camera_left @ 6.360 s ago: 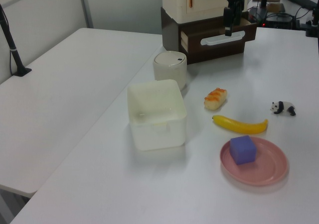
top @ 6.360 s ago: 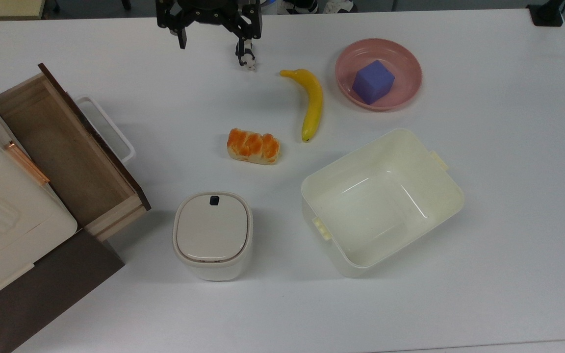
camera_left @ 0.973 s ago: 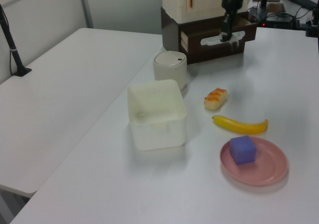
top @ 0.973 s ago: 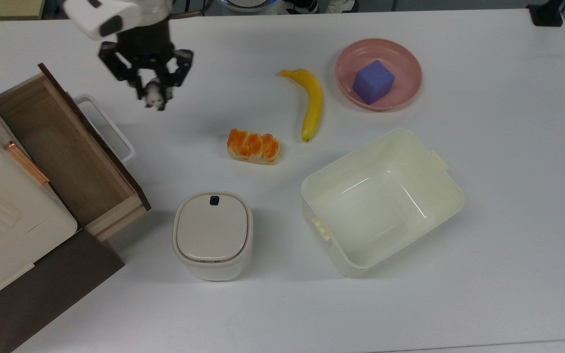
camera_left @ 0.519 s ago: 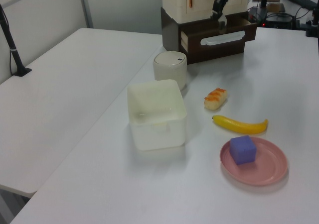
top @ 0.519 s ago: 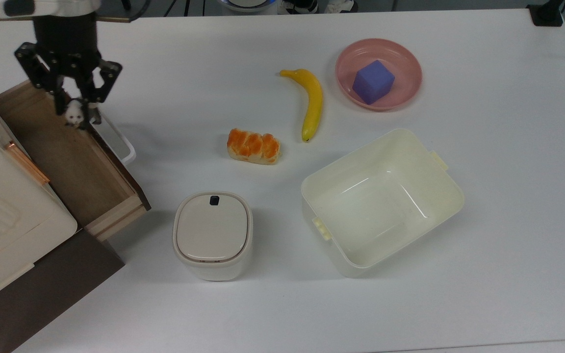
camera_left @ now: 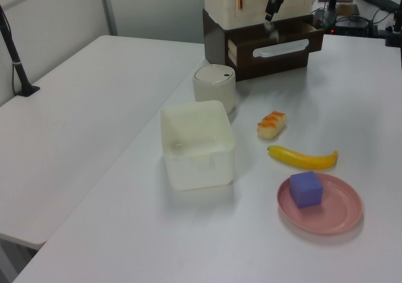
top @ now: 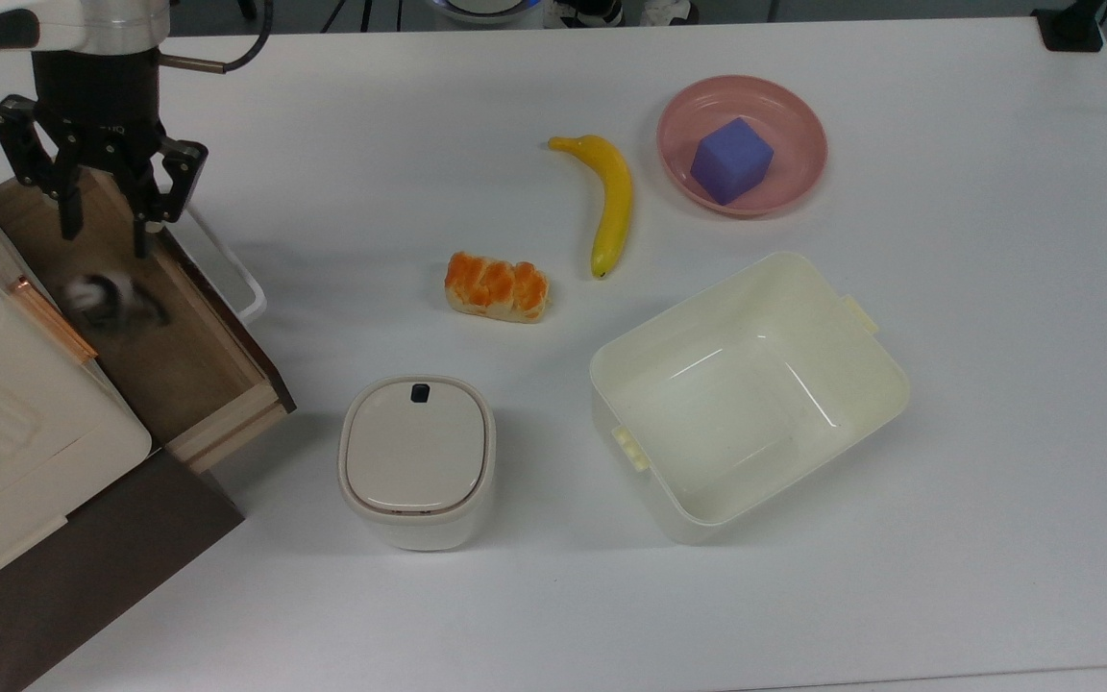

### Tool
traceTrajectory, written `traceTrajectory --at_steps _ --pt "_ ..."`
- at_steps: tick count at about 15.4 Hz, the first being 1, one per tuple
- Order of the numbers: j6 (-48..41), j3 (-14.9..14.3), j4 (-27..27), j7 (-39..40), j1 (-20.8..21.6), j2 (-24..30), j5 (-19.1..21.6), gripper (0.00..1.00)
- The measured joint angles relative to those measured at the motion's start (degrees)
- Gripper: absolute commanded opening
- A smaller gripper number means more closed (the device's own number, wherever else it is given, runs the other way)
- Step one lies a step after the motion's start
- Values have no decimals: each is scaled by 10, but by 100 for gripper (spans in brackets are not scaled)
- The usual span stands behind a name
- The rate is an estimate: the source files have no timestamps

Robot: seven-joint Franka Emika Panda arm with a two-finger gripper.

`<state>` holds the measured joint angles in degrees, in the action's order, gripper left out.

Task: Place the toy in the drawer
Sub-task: 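Lower the panda into the drawer and open the gripper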

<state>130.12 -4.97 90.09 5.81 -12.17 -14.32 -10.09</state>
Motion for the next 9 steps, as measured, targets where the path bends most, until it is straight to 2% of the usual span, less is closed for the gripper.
traceTrajectory --at_steps 5,9 --pt "0 11 -3 -45 13 1 0 100" --pt "-43 16 -3 -100 68 3 0 100"
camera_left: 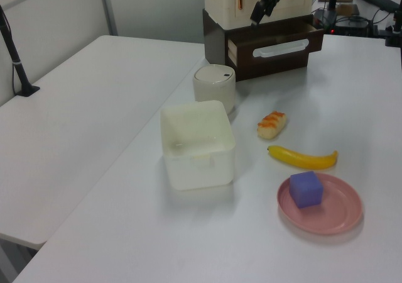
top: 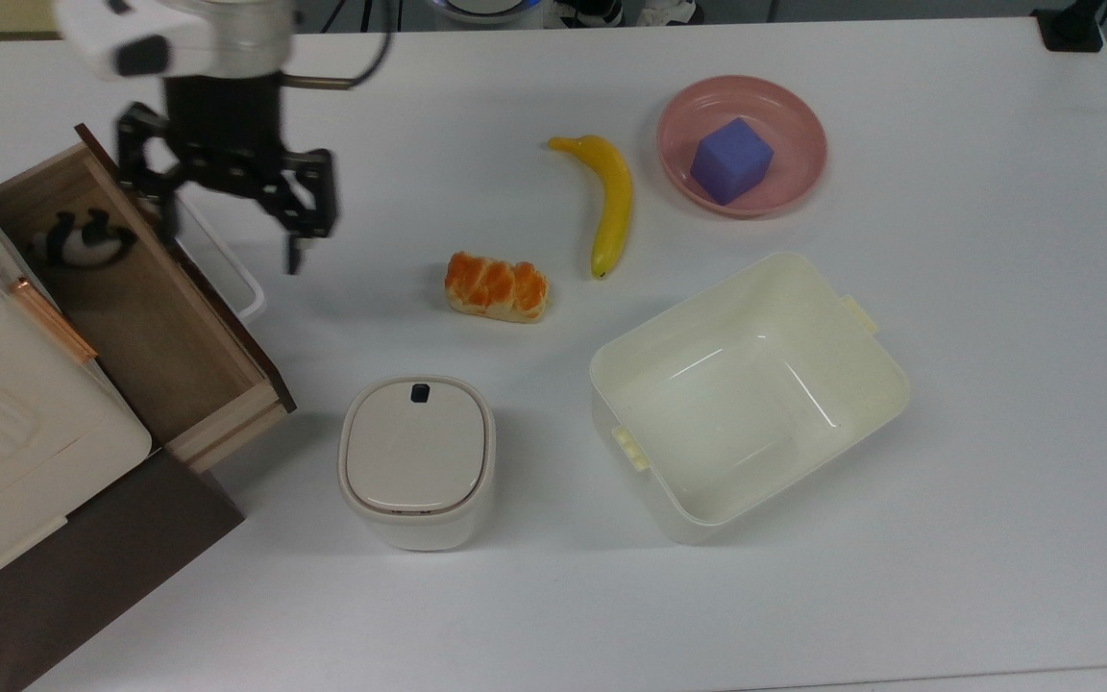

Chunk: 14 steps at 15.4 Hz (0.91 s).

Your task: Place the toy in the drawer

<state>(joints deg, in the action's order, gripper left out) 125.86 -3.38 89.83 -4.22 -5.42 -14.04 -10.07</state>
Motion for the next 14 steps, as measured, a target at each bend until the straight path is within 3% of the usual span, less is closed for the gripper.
traceTrajectory --at_steps 7,10,14 --pt "-174 2 -1 -50 86 40 4 100" --pt "-211 1 -1 -63 93 61 62 100" --pt "-273 -4 2 -63 92 98 98 100"
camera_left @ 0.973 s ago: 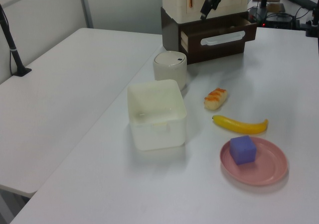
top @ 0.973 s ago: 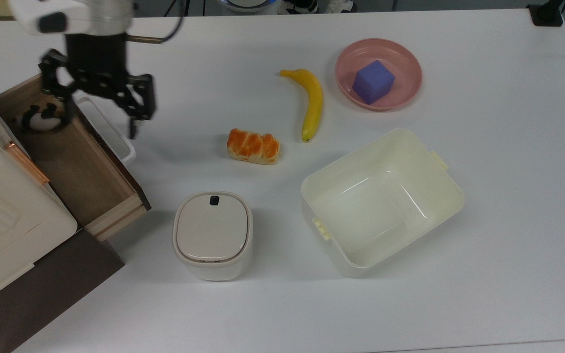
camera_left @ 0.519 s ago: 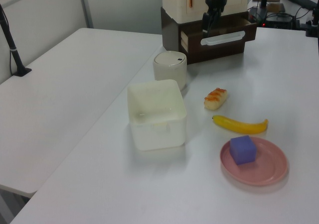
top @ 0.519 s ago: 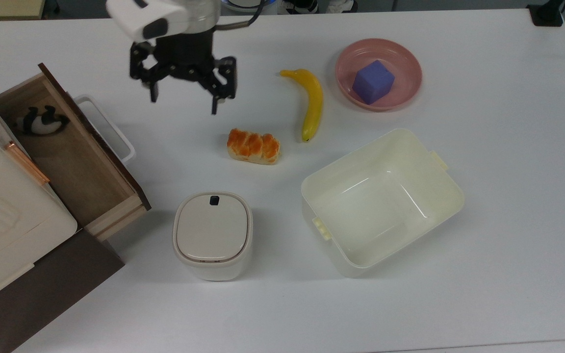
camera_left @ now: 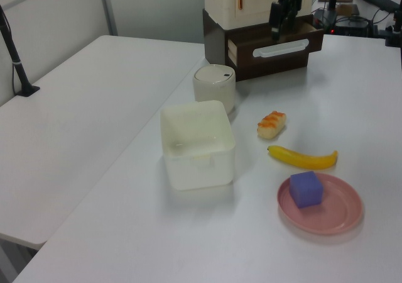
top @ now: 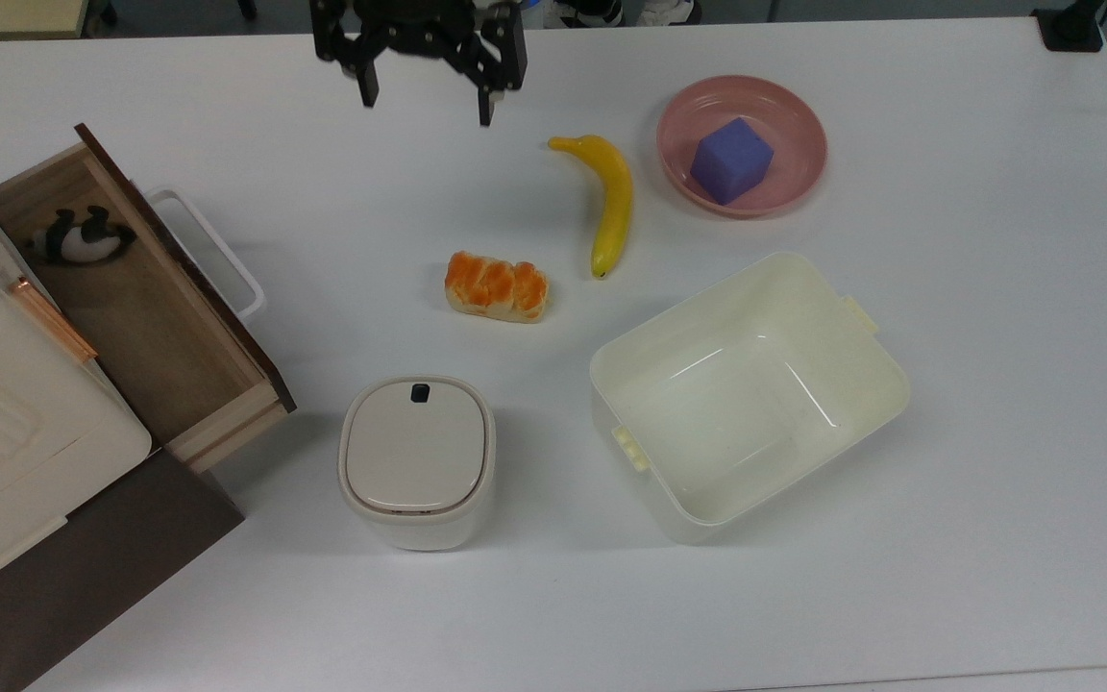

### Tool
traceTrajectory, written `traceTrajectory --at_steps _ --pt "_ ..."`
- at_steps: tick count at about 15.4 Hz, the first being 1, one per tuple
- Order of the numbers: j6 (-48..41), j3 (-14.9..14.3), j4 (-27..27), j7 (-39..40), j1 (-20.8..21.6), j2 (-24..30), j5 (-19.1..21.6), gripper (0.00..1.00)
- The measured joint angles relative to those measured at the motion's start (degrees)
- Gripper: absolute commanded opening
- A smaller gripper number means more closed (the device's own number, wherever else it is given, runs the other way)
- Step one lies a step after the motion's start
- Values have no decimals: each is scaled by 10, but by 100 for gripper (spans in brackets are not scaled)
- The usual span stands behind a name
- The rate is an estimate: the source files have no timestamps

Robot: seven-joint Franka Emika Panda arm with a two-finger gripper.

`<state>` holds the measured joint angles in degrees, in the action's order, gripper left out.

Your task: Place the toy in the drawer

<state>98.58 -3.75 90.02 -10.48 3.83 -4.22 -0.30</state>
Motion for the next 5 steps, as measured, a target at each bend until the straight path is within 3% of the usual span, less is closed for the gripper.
traceTrajectory --at_steps 5 --pt "-29 -8 9 0 0 21 14 100"
